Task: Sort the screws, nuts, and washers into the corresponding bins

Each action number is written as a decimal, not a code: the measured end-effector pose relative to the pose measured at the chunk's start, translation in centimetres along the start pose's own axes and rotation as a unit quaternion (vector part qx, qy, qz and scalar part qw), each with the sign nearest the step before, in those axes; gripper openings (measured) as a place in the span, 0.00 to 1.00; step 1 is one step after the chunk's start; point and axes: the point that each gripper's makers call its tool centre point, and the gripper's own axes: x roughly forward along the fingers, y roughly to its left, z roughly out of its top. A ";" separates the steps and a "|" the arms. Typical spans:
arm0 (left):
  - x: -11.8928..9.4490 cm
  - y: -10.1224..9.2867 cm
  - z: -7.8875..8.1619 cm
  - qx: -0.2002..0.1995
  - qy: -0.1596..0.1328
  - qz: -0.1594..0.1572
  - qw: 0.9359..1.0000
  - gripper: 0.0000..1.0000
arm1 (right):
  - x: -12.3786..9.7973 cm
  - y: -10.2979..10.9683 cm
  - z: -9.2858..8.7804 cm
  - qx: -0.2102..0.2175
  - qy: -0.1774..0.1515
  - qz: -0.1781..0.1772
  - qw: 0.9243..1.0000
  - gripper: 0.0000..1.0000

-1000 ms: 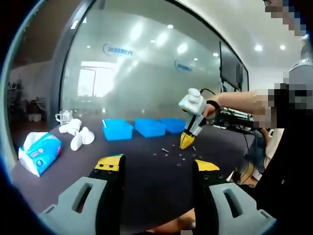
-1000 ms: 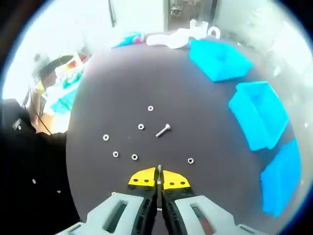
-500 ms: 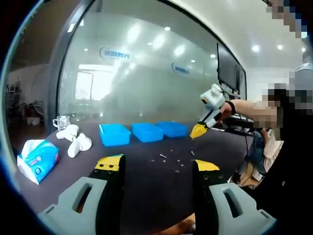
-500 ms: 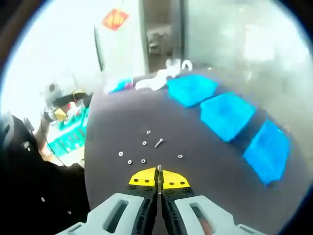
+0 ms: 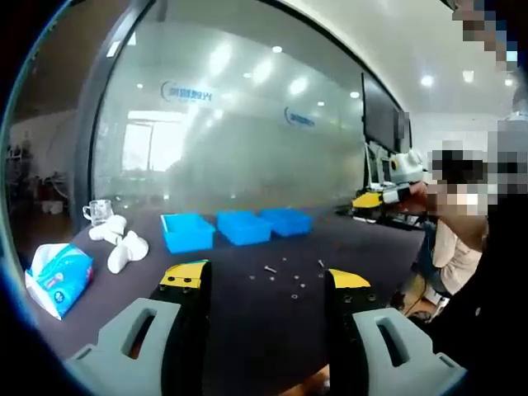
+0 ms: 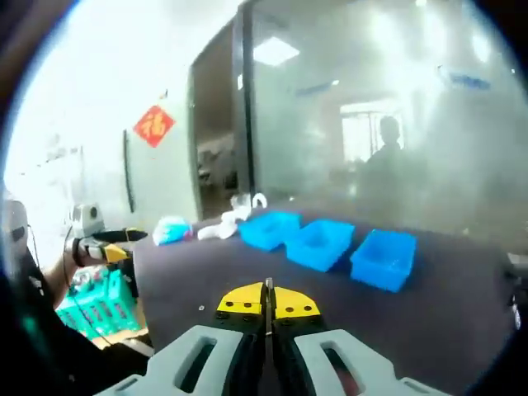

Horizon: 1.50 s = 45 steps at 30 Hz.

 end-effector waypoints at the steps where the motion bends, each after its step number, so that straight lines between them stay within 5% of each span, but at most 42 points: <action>1: 0.0 0.0 0.0 0.000 0.000 0.001 1.000 0.53 | -0.6 -0.3 0.2 0.012 -0.015 -0.012 1.000 0.00; 6: 0.1 -0.3 0.3 -0.002 -0.006 -0.002 1.000 0.53 | -3.2 -1.9 0.4 0.004 -0.066 -0.086 0.994 0.00; 9: 0.2 -0.3 0.3 0.001 -0.004 0.001 1.000 0.53 | -4.7 -3.1 1.1 -0.005 -0.107 -0.140 0.984 0.00; 17: 0.0 -0.2 0.2 0.001 -0.003 0.005 1.000 0.52 | -4.1 -5.1 2.5 0.003 -0.145 -0.175 0.974 0.00; 31: -0.3 0.3 -0.3 -0.007 -0.002 0.011 1.000 0.52 | 2.7 -9.0 7.5 -0.004 -0.172 -0.196 0.965 0.00; 39: -0.6 0.8 -0.4 -0.018 -0.007 0.015 1.000 0.52 | 8.7 -10.9 9.2 -0.021 -0.144 -0.186 0.972 0.00; 45: -0.9 1.3 -0.5 -0.023 -0.009 0.021 0.999 0.52 | 12.2 -13.2 8.8 -0.010 -0.111 -0.198 0.974 0.00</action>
